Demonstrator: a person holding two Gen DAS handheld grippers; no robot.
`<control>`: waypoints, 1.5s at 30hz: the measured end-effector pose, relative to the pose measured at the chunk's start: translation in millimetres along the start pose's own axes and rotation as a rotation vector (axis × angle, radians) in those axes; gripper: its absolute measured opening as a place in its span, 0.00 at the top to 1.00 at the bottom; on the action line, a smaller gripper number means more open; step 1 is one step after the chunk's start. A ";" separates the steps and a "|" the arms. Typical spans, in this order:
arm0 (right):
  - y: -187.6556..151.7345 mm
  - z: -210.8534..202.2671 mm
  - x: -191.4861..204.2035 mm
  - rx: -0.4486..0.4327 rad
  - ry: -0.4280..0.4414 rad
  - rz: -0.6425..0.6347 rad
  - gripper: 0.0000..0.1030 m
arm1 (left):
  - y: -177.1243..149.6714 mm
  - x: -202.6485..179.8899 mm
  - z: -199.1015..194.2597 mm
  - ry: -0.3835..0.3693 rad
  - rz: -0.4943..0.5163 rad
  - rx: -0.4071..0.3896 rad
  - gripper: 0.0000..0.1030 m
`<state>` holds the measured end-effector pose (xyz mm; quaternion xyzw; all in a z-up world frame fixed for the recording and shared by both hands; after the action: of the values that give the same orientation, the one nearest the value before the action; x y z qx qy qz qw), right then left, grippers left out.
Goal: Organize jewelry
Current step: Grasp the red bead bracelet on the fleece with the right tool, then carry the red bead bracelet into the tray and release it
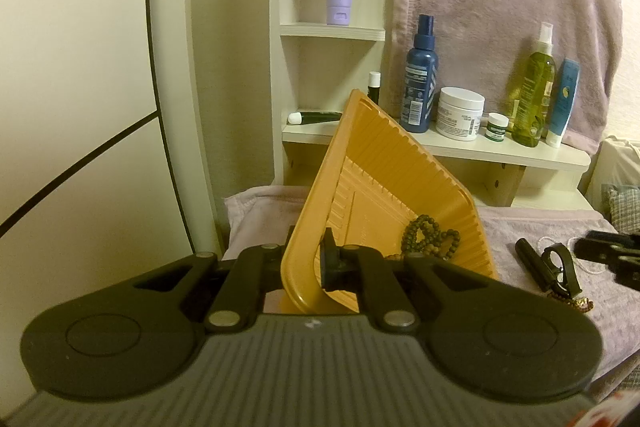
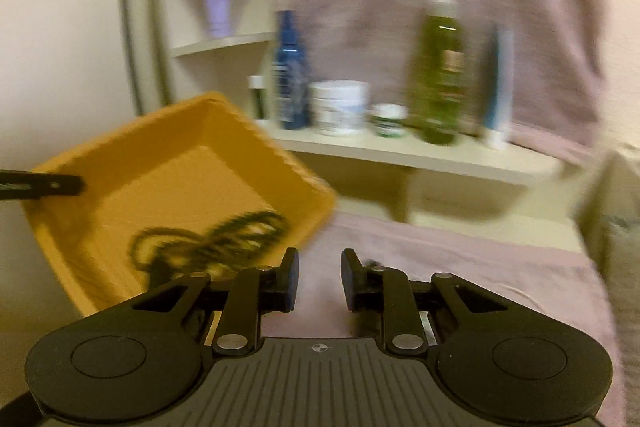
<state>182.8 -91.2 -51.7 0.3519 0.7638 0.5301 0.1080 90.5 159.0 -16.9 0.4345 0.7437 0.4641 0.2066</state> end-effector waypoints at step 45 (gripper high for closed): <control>-75.7 5.5 -42.2 0.211 -0.038 -0.072 0.93 | 1.2 -0.8 -3.8 -0.004 0.006 -0.005 0.93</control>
<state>184.5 -129.2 -129.8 0.3434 0.8255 0.4358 0.1038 88.8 156.6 -14.1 0.4372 0.7408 0.4658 0.2075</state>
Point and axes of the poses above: each gripper's, at about its wrist camera, not at the fingertips, and z roughly the way its jaws point, x to its left, y to its top, the point moved 6 cm from there along z, roughly the way its jaws point, and after that the axes turned 12 degrees about y, right-handed, at the moved point
